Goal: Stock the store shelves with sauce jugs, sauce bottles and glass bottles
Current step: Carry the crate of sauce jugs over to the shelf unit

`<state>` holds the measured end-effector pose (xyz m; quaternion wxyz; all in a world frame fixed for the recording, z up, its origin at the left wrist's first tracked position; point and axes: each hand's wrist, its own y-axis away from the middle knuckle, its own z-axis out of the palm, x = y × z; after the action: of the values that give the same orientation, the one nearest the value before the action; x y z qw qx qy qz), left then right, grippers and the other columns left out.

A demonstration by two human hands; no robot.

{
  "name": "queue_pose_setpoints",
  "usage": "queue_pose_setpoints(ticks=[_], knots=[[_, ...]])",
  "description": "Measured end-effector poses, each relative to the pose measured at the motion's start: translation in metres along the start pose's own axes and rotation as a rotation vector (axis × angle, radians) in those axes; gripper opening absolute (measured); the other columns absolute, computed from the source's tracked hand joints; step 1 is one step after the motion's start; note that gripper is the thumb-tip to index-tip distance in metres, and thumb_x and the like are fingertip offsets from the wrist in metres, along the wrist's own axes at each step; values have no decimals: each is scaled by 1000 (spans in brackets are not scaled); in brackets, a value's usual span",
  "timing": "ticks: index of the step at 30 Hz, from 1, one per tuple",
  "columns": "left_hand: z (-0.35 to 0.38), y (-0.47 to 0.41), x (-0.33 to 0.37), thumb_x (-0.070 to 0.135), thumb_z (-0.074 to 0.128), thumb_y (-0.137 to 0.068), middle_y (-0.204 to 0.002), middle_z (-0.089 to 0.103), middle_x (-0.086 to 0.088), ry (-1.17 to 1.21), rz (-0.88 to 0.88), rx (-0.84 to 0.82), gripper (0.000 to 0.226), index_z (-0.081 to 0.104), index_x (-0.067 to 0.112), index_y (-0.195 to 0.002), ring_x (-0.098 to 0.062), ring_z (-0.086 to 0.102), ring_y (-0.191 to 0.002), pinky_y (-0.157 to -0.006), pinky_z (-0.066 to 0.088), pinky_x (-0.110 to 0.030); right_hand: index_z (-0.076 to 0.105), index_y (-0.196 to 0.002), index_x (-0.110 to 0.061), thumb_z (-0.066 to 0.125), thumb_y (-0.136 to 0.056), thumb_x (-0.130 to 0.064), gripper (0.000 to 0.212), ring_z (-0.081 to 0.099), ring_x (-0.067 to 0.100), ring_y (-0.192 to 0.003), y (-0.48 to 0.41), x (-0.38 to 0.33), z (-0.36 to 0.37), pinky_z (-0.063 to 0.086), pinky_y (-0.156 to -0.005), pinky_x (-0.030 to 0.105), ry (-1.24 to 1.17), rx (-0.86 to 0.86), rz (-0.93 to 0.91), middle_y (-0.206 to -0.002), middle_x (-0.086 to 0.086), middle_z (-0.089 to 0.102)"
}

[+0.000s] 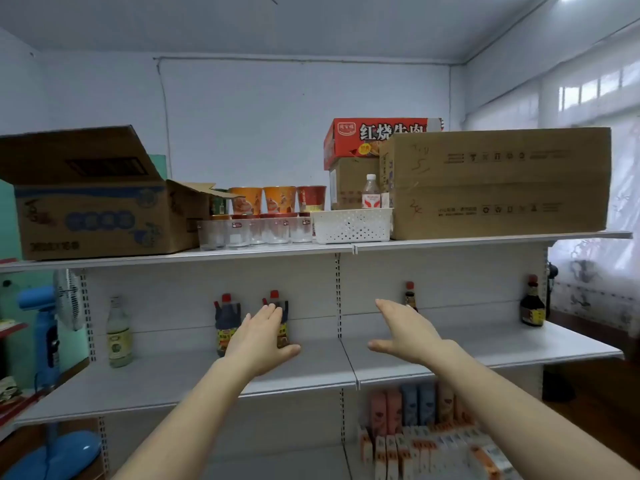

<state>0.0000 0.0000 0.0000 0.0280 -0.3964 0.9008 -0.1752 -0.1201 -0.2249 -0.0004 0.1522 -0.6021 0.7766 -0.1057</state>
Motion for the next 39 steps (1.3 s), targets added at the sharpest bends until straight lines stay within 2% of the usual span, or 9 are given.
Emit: queue_pose_setpoints(ticks=[7, 13, 16, 24, 28, 30, 33, 39], knots=[[37, -13, 45, 55, 47, -88, -158, 6, -4, 21, 109, -87, 85, 8, 11, -149, -16, 5, -145, -118, 5, -34, 16, -147, -14, 59, -83, -49, 84, 25, 19, -140, 31, 43, 13, 19, -116, 34, 8, -27, 105, -154, 2, 23], [85, -25, 131, 57, 45, -88, -158, 6, -5, 55, 249, -163, 85, 7, 11, -149, -16, 5, -145, -117, 4, -35, 17, -146, -11, 58, -85, -47, 83, 25, 21, -140, 83, 123, 18, 22, -114, 34, 36, -78, 239, -153, 6, 24], [115, -30, 195, 55, 48, -87, -157, 9, -5, 112, 315, -199, 85, 9, 11, -148, -17, 7, -145, -117, 6, -36, 24, -143, -10, 60, -83, -46, 79, 32, 22, -136, 121, 181, 21, 26, -111, 35, 37, -82, 333, -148, 7, 34], [199, -28, 404, 52, 51, -87, -156, 16, -5, 194, 540, -360, 80, 16, 11, -147, -18, 12, -144, -116, 10, -39, 20, -145, -10, 60, -84, -44, 80, 22, 18, -141, 252, 340, 12, 17, -115, 36, 102, -158, 594, -152, 5, 26], [233, -27, 512, 51, 54, -85, -149, 31, -8, 235, 703, -421, 73, 32, 8, -139, -21, 28, -137, -110, 23, -36, 19, -146, -11, 60, -84, -46, 83, 21, 17, -142, 328, 411, -1, 17, -115, 36, 149, -161, 782, -153, 4, 25], [244, -25, 551, 53, 53, -85, -151, 27, -9, 226, 768, -451, 78, 27, 7, -142, -21, 25, -139, -113, 22, -37, 19, -147, -12, 60, -84, -46, 83, 21, 17, -142, 359, 435, -7, 18, -115, 35, 153, -160, 865, -154, 4, 24], [268, -20, 620, 53, 52, -86, -156, 14, -8, 218, 889, -527, 84, 15, 9, -147, -20, 12, -144, -116, 11, -38, 17, -147, -12, 59, -84, -47, 84, 20, 17, -142, 415, 473, -15, 16, -116, 36, 161, -191, 1018, -154, 4, 22], [315, -12, 740, 51, 54, -86, -156, 14, -7, 233, 1113, -586, 84, 14, 9, -147, -18, 10, -145, -117, 9, -38, 16, -147, -11, 58, -85, -48, 84, 22, 21, -142, 506, 535, -21, 20, -116, 39, 165, -265, 1291, -155, 6, 20]])
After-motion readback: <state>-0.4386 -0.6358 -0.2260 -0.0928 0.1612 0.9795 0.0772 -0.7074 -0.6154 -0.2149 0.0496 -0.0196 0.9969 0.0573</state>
